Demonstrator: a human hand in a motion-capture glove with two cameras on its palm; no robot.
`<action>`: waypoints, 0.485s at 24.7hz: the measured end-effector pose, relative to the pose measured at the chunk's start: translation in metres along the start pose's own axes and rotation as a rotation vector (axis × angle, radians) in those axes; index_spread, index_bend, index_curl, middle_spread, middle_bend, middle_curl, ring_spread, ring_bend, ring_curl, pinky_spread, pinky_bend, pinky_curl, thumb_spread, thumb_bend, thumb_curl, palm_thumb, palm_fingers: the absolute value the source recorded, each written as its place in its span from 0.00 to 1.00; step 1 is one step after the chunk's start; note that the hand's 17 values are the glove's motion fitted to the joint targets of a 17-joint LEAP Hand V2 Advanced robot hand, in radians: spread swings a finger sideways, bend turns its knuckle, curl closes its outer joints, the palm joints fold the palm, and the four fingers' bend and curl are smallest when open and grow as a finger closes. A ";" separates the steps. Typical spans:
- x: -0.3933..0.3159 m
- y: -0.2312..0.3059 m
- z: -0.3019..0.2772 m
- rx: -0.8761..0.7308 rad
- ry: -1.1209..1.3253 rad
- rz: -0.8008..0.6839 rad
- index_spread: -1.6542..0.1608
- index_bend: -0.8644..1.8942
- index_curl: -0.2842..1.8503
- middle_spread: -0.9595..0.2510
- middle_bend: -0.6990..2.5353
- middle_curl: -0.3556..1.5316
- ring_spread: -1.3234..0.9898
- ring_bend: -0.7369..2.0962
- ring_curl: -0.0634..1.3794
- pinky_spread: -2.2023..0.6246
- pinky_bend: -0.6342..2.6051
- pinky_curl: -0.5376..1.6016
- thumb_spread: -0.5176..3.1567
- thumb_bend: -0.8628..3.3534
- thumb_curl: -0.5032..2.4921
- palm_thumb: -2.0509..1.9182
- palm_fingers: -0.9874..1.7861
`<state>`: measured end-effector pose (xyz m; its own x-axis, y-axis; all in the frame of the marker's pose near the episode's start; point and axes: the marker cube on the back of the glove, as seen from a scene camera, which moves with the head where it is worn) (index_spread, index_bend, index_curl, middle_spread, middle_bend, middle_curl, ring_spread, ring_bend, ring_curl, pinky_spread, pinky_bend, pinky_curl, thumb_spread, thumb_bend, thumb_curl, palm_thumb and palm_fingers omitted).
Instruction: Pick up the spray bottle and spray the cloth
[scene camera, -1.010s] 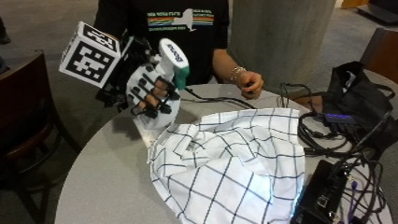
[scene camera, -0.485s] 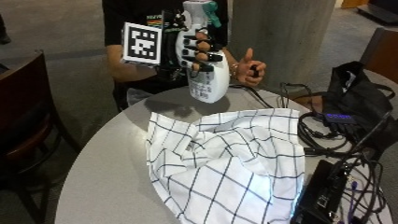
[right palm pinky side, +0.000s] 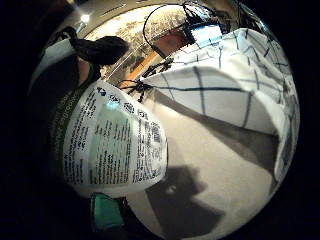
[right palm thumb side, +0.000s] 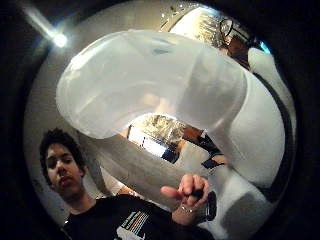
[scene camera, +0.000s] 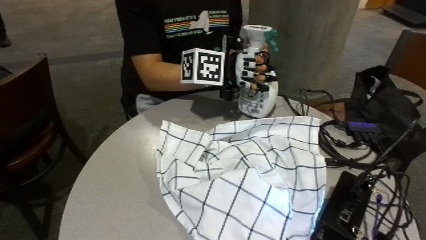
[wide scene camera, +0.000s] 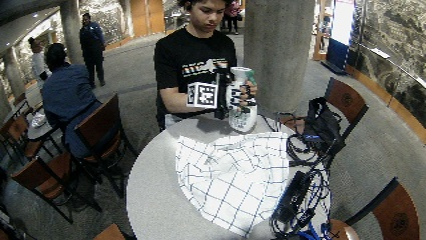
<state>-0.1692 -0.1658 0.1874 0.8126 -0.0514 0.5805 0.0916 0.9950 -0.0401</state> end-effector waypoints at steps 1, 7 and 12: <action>0.002 0.001 0.005 -0.003 0.000 0.003 0.82 0.44 0.41 0.71 0.32 0.44 0.53 0.37 0.32 0.84 0.25 0.38 0.21 0.20 0.43 0.77 0.77; 0.006 0.003 0.018 -0.032 0.018 0.029 0.82 0.44 0.41 0.72 0.32 0.44 0.53 0.36 0.32 0.84 0.25 0.38 0.22 0.20 0.43 0.76 0.77; 0.009 0.009 0.011 -0.095 0.009 0.058 0.81 0.40 0.40 0.72 0.32 0.44 0.54 0.37 0.33 0.84 0.24 0.38 0.25 0.20 0.42 0.76 0.73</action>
<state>-0.1677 -0.1568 0.2015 0.8232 0.0045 0.5677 0.0984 0.9837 -0.1505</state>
